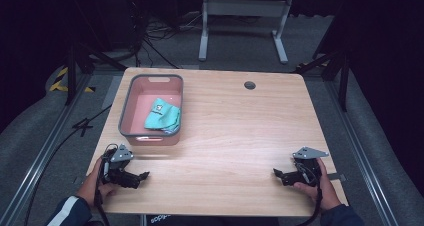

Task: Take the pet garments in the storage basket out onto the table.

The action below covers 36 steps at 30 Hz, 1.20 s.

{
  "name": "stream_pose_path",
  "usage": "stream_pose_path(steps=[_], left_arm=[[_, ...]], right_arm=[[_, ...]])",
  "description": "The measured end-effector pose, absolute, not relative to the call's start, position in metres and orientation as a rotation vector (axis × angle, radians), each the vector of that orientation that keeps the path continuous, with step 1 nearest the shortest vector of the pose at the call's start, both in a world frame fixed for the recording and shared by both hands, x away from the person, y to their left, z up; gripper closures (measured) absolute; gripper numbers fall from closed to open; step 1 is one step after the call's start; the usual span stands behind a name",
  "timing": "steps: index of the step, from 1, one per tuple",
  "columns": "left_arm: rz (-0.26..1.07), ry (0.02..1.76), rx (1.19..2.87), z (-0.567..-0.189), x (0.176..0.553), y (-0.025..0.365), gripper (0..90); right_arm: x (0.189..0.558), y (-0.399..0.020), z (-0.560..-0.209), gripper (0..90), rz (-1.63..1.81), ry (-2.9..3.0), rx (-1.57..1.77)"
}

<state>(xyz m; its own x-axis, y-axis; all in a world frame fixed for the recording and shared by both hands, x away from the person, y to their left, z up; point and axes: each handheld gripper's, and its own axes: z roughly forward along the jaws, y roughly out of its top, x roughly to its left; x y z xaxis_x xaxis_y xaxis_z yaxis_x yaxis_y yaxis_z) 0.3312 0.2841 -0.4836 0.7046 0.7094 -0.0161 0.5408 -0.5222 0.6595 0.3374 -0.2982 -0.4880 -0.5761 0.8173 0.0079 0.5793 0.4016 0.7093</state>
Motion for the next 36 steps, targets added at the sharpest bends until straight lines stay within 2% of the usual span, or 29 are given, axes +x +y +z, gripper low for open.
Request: stream_pose_path(steps=[22, 26, 29, 31, 36], left_arm=[[0.303, 0.875, 2.309, -0.481, 0.329, 0.307, 2.0], [0.304, 0.881, 2.31, -0.479, 0.329, 0.308, 5.1], [0.312, 0.869, 2.33, -0.474, 0.326, 0.306, 18.3], [0.326, 0.866, 2.354, -0.472, 0.324, 0.304, 16.0], [0.35, 0.89, 2.352, -0.466, 0.321, 0.303, 18.4]], right_arm=[[0.335, -0.299, -0.488, 0.7, 0.969, 2.312, 1.223], [0.335, -0.299, -0.488, 0.8, 0.97, 2.313, 1.22], [0.335, -0.3, -0.488, 0.8, 0.97, 2.314, 1.217], [0.335, -0.3, -0.488, 0.8, 0.969, 2.316, 1.213], [0.335, -0.3, -0.488, 0.8, 0.969, 2.316, 1.212]])
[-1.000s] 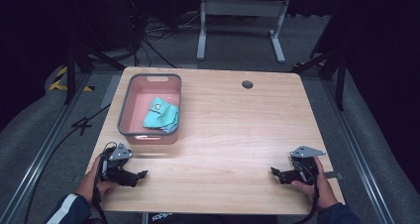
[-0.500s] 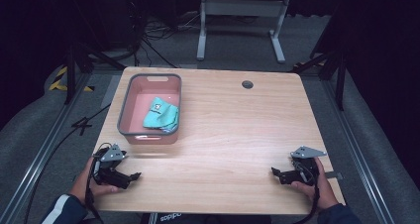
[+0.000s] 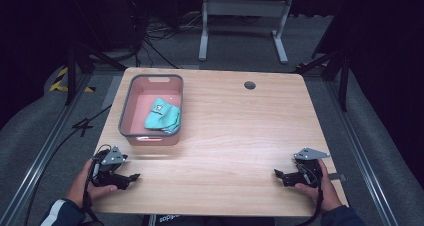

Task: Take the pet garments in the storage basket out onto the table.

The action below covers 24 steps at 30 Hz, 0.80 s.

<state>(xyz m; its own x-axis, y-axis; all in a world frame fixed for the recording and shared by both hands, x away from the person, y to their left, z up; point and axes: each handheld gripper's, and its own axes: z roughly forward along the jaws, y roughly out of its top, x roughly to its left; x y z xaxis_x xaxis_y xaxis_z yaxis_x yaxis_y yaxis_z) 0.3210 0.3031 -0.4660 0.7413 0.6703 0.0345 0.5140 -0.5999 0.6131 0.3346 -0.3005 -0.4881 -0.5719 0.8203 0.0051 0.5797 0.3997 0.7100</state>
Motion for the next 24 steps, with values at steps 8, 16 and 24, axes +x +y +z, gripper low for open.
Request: stream_pose_path(steps=[8, 16, 24], left_arm=[[0.455, 0.915, 2.267, -0.446, 0.315, 0.305, 20.9], [0.485, 0.9, 2.238, -0.43, 0.315, 0.302, 21.2], [0.497, 0.869, 2.181, -0.407, 0.313, 0.3, 21.0]], right_arm=[[0.335, -0.3, -0.488, 0.8, 0.969, 2.316, 1.212], [0.334, -0.3, -0.488, 0.8, 0.966, 2.314, 1.211], [0.335, -0.3, -0.488, 0.6, 0.967, 2.311, 1.217]])
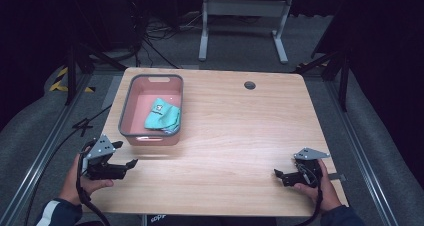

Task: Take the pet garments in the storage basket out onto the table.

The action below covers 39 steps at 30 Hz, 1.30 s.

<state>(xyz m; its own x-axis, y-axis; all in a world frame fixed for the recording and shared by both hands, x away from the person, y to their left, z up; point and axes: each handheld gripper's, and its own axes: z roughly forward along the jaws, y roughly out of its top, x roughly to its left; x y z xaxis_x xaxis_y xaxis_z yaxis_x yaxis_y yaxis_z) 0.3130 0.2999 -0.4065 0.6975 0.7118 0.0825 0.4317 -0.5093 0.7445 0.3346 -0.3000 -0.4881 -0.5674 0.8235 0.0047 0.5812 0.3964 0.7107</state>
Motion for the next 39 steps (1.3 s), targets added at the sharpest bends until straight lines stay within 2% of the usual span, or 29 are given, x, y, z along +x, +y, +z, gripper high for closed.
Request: stream_pose_path(steps=[12, 19, 39], left_arm=[[0.584, 0.866, 2.199, -0.381, 0.317, 0.284, 19.7], [0.589, 0.866, 2.186, -0.369, 0.325, 0.277, 19.8], [0.594, 0.84, 2.287, -0.35, 0.389, 0.24, 19.6]], right_arm=[[0.334, -0.3, -0.488, 0.6, 0.967, 2.31, 1.218], [0.334, -0.3, -0.488, 0.6, 0.967, 2.309, 1.219], [0.334, -0.3, -0.488, 0.6, 0.967, 2.309, 1.218]])
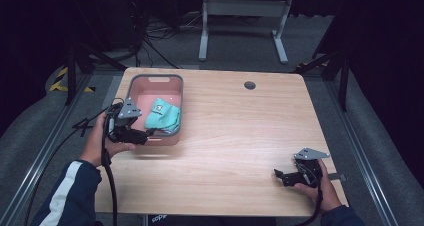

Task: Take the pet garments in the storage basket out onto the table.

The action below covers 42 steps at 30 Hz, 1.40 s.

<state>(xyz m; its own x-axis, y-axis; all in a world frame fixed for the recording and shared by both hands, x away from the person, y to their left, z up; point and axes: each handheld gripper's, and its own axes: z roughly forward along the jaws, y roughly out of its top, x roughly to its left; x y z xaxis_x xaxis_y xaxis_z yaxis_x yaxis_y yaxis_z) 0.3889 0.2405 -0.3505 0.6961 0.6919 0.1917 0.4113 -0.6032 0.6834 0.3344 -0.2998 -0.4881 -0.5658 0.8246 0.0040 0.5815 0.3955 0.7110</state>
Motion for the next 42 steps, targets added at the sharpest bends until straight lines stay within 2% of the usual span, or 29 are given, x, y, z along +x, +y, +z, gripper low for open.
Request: stream_pose_path(steps=[14, 22, 34, 42], left_arm=[[0.552, 0.891, 2.354, -0.357, 0.442, 0.215, 19.0], [0.525, 0.934, 2.46, -0.37, 0.473, 0.2, 19.9], [0.393, 1.079, 2.583, -0.405, 0.512, 0.195, 19.7], [0.373, 1.2, 2.623, -0.422, 0.531, 0.191, 19.0]], right_arm=[[0.334, -0.3, -0.488, 0.7, 0.967, 2.309, 1.219], [0.334, -0.3, -0.488, 0.7, 0.965, 2.311, 1.214], [0.334, -0.3, -0.488, 0.6, 0.969, 2.313, 1.216], [0.335, -0.299, -0.488, 0.6, 0.969, 2.313, 1.216]])
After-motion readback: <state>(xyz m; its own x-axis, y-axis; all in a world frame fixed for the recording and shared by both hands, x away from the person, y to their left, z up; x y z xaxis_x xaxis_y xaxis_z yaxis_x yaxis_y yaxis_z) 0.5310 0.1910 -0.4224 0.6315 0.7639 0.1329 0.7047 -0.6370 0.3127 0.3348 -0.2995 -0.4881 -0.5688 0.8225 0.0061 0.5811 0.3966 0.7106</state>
